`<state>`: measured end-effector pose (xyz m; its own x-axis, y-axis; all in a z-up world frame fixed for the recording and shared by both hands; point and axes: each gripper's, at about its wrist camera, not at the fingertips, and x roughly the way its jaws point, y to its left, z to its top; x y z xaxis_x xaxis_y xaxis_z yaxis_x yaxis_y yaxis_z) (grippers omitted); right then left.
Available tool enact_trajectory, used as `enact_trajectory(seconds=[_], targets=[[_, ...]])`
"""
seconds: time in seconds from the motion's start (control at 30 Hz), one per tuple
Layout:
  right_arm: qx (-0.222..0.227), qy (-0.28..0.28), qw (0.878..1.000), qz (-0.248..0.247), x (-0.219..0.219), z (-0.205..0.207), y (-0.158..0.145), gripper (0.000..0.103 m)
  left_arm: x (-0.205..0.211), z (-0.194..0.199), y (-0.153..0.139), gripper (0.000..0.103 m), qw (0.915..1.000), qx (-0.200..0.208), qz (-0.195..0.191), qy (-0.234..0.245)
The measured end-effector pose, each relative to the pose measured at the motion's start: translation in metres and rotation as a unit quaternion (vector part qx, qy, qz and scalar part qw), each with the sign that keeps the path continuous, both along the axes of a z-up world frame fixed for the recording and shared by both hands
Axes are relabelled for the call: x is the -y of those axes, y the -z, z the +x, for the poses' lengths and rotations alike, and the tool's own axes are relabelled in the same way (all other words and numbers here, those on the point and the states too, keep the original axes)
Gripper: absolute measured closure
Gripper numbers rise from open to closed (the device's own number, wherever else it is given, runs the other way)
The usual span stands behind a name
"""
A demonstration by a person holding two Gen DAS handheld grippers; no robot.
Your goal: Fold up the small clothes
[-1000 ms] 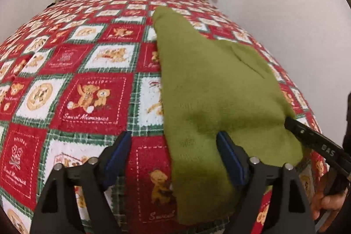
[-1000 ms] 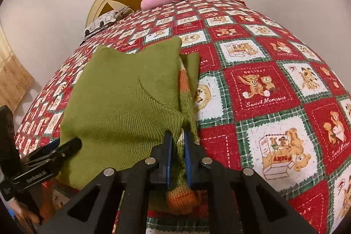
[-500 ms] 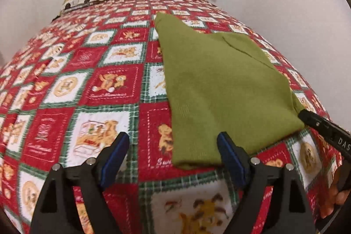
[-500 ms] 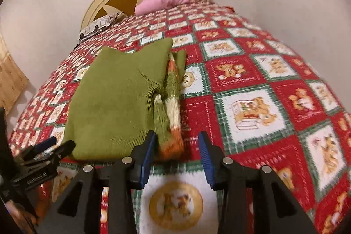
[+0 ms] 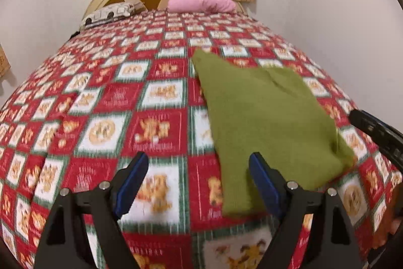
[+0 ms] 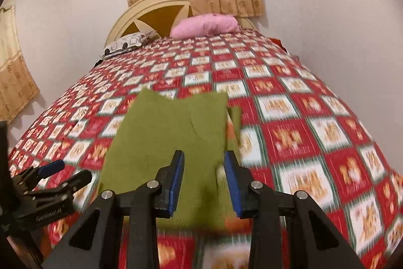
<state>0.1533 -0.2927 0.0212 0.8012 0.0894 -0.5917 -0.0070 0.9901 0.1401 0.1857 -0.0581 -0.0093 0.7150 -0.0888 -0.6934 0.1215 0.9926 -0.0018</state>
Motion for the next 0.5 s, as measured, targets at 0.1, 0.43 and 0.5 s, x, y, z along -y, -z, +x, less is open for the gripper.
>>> enact_trajectory(seconds=[0.1, 0.43, 0.5], targets=[[-0.007, -0.003, 1.0, 0.0, -0.005, 0.035, 0.001, 0.069, 0.009, 0.02, -0.009, 0.018, 0.9997, 0.023, 0.012, -0.003], [-0.117, 0.015, 0.992, 0.033, 0.019, 0.112, 0.065, 0.068, 0.032, 0.106, 0.029, 0.016, 0.999, -0.038, 0.019, -0.017], [-0.114, 0.013, 0.992, 0.049, 0.022, 0.11, 0.064, 0.066, 0.031, 0.106, 0.031, 0.011, 0.9991, -0.033, 0.018, -0.02]])
